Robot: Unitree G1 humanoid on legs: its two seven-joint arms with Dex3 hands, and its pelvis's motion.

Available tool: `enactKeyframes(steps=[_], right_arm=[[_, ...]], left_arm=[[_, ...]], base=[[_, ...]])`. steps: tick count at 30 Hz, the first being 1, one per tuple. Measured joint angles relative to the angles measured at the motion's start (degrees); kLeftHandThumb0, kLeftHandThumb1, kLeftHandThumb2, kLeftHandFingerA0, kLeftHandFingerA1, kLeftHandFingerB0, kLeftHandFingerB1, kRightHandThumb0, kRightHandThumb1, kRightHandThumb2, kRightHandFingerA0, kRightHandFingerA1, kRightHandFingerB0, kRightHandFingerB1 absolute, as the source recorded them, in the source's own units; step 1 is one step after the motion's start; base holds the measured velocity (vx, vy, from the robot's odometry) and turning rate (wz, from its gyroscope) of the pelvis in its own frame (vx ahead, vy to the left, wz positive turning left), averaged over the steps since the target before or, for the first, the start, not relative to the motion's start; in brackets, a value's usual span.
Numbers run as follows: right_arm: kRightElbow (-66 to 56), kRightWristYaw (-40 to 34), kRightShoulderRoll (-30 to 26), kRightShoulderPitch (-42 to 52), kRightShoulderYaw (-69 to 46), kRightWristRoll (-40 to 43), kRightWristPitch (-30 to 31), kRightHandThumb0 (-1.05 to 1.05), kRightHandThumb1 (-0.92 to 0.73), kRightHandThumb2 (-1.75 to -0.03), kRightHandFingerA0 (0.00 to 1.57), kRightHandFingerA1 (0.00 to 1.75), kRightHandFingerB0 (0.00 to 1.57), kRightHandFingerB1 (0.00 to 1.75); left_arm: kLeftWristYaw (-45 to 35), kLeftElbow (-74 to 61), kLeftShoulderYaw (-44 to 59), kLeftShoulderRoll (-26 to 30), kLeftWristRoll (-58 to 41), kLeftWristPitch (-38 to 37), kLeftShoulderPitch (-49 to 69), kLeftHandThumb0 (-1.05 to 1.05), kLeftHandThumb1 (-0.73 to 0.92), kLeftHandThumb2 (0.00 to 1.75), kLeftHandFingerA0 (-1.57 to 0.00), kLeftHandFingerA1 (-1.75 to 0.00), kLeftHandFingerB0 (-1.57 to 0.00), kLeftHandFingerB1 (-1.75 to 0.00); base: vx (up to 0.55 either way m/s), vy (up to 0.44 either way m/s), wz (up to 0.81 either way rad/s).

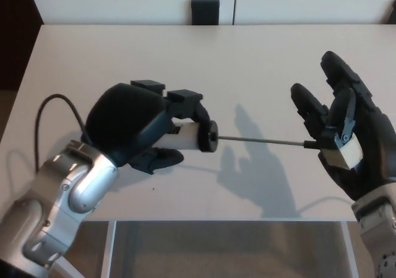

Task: The robot walks towards a desk on which an air pump is kept in the middle. It lifts it up and holds it with its left hand and uses its right hand to compress it by pushing its handle inwards.

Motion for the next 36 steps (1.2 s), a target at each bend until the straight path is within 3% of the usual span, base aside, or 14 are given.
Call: enactKeyframes(steps=[3,4,9,10,20,21,22,23,26,27,28,29,35,36], right_arm=[[-0.1,-0.4,0.2,-0.3,0.1,0.0,0.0,-0.81,-0.90,-0.90,0.00,0.16,0.00,0.03],[0.0,-0.4,0.4,-0.5,-0.1,0.1,0.0,-0.80,-0.88,-0.79,0.00,0.32,0.00,0.17],[0.0,-2.4,3.8,-2.0,-1.5,1.0,-0.6,-0.82,-0.91,-0.79,0.00,0.28,0.00,0.11],[-0.2,-3.0,4.1,-2.2,-1.7,1.1,-0.6,-0.85,-0.88,-0.78,0.00,0.35,0.00,0.16],[-2.6,-8.4,4.2,-2.5,-2.5,1.1,-0.8,-0.84,-0.92,-0.81,0.00,0.41,0.00,0.18],[-2.9,-9.2,4.2,-2.5,-2.5,1.1,-0.9,-0.90,-0.82,-1.27,0.02,0.43,0.00,0.30],[-2.9,-9.4,4.2,-2.5,-2.5,1.1,-1.0,-0.90,-0.82,-1.27,0.02,0.43,0.00,0.30],[-3.0,-10.4,4.2,-2.8,-2.7,1.1,-1.2,-0.91,-0.81,-1.26,0.01,0.41,0.00,0.29],[-3.1,-11.3,4.2,-3.5,-3.0,1.4,-1.4,-0.91,-0.81,-1.26,0.01,0.41,0.00,0.29],[-3.1,-11.5,4.2,-3.8,-3.2,1.6,-1.5,-0.86,-0.92,-0.84,0.01,0.39,0.00,0.13],[-3.2,-11.9,4.2,-4.5,-3.6,2.2,-1.7,-0.86,-0.92,-0.84,0.01,0.39,0.00,0.13],[-3.3,-12.1,4.2,-4.7,-3.8,2.6,-1.9,-0.86,-0.80,-1.27,0.00,0.42,0.00,0.31],[-3.3,-12.7,4.1,-5.0,-3.6,3.5,-2.2,-0.92,-0.82,-1.27,0.00,0.38,0.00,0.28],[-3.3,-12.7,4.1,-5.0,-3.6,3.5,-2.2,-0.93,-0.78,-1.14,0.00,0.31,0.00,0.18]], left_arm=[[-0.1,0.4,-1.5,-1.9,1.3,1.0,-1.1,-0.17,0.71,0.63,-0.86,-1.55,-0.79,-0.55],[-0.1,0.6,-2.1,-2.8,1.7,1.4,-1.5,-0.24,0.73,0.65,-0.84,-1.52,-0.74,-0.52],[-0.8,1.4,-7.0,-9.7,5.1,5.3,-6.1,-0.26,0.72,0.65,-0.86,-1.52,-0.76,-0.54],[-1.0,1.4,-7.8,-10.8,5.9,6.1,-7.0,-0.29,0.77,0.67,-0.81,-1.56,-0.77,-0.56],[-1.0,1.4,-11.3,-17.7,8.5,10.9,-8.5,-0.31,0.71,0.64,-0.86,-1.50,-0.78,-0.55],[-0.9,1.4,-11.4,-18.2,8.9,11.4,-8.5,-0.29,0.72,0.64,-0.89,-1.45,-0.79,-0.53],[-0.9,1.4,-11.5,-18.3,9.0,11.6,-8.5,-0.29,0.72,0.64,-0.89,-1.45,-0.79,-0.53],[-0.8,1.6,-11.6,-18.9,9.5,12.4,-8.7,-0.27,0.73,0.65,-0.88,-1.47,-0.66,-0.47],[-0.7,2.0,-11.9,-19.7,10.0,13.2,-9.2,-0.27,0.73,0.65,-0.88,-1.47,-0.66,-0.47],[-0.7,2.1,-11.9,-19.9,10.2,13.5,-9.4,-0.27,0.73,0.64,-0.90,-1.43,-0.63,-0.46],[-0.7,2.5,-12.1,-20.4,10.5,14.0,-9.8,-0.27,0.73,0.64,-0.90,-1.43,-0.63,-0.46],[-0.7,2.6,-12.3,-20.7,10.6,14.3,-9.9,-0.27,0.72,0.64,-0.90,-1.42,-0.69,-0.49],[-0.7,2.8,-12.7,-20.8,11.4,15.0,-10.0,-0.19,0.74,0.62,-0.87,-1.50,-0.78,-0.53],[-0.7,2.8,-12.7,-20.8,11.4,15.0,-10.0,-0.17,0.73,0.63,-0.85,-1.57,-0.76,-0.56]], base=[[0.00,0.000,0.00],[0.00,0.000,0.00],[0.00,0.000,0.00],[0.00,0.000,0.00],[0.00,0.000,0.00],[0.00,0.000,0.00],[0.00,0.000,0.00],[0.00,0.000,0.00],[0.00,0.000,0.00],[0.00,0.000,0.00],[0.00,0.000,0.00],[0.00,0.000,0.00],[0.00,0.000,0.00],[0.00,0.000,0.00]])
